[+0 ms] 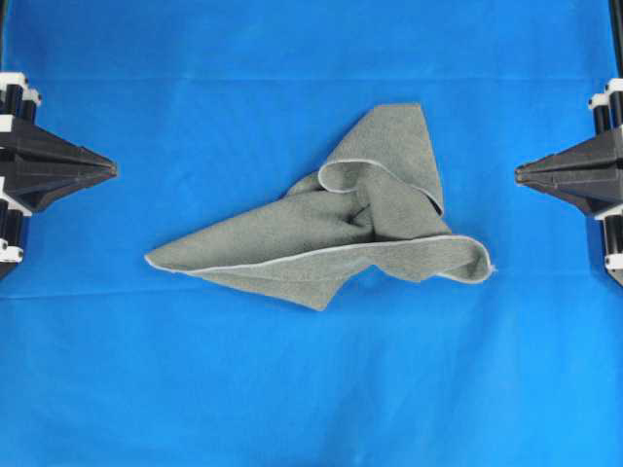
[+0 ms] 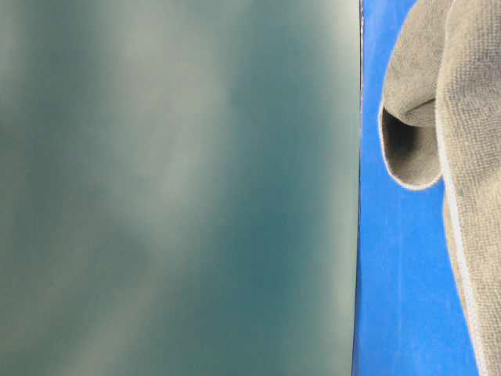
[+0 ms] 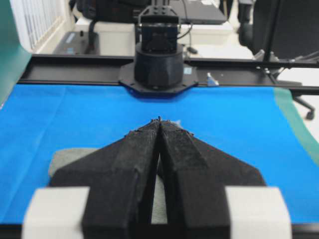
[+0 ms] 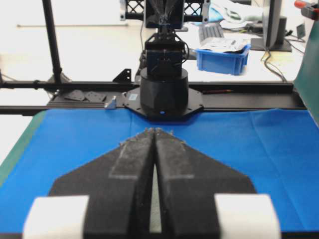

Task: Fold a large towel.
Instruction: 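Grasp opposite corners of the grey towel with left and right grippers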

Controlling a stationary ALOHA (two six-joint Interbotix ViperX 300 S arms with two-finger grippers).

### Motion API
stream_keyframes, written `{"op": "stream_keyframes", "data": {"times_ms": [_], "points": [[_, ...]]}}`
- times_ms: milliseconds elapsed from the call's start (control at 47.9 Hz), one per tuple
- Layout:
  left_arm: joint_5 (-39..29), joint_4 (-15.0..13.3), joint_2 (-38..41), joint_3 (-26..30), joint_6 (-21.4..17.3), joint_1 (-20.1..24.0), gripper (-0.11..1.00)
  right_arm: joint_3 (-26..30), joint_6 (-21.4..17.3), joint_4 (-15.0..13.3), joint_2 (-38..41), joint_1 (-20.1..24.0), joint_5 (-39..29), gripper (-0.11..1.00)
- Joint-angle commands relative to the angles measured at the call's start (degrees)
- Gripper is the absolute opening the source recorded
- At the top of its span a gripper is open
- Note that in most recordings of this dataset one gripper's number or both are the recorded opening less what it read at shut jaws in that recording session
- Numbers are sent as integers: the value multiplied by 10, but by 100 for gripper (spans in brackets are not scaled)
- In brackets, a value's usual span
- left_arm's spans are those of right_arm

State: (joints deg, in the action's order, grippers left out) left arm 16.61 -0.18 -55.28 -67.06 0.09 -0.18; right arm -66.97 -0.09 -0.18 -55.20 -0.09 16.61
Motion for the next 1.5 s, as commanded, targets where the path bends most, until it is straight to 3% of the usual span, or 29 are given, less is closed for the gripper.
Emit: {"op": "stream_keyframes", "data": {"times_ms": [0, 125, 272, 376, 543, 585, 648, 752, 836, 898, 961, 1024, 1379, 1483], "points": [[-33, -18, 10, 19, 3, -21, 0, 13, -5, 1, 4, 6, 3, 0], [-127, -17, 18, 41, -5, -57, 0, 48, -18, 2, 4, 31, -95, 0], [-175, -17, 36, 46, -4, -88, 0, 84, -61, 7, 9, 52, -240, 0], [-188, -17, 64, 44, 7, -105, 0, 87, -120, 12, 19, 55, -330, 0], [-198, -20, 120, 48, 17, -137, 1, 80, -225, 14, 54, 55, -416, 0], [-198, -20, 134, 48, 23, -137, 4, 76, -250, 12, 67, 55, -431, 0], [-200, -20, 154, 47, 31, -137, 17, 73, -287, 11, 95, 55, -449, 1], [-207, -19, 188, 41, 31, -136, 50, 73, -329, 0, 145, 55, -463, 3], [-207, -19, 221, 38, 34, -126, 73, 75, -348, -8, 189, 55, -467, 24], [-207, -19, 250, 35, 35, -109, 84, 76, -357, -16, 222, 54, -465, 43], [-207, -17, 284, 30, 34, -88, 84, 80, -364, -27, 257, 54, -460, 60], [-202, -17, 316, 27, 30, -72, 83, 81, -372, -35, 288, 48, -456, 68], [-164, -15, 417, 33, 25, -60, 83, 78, -383, -49, 410, 18, -362, 64], [-175, -15, 417, 34, 25, -57, 73, 85, -383, -56, 411, 18, -368, 58]]}}
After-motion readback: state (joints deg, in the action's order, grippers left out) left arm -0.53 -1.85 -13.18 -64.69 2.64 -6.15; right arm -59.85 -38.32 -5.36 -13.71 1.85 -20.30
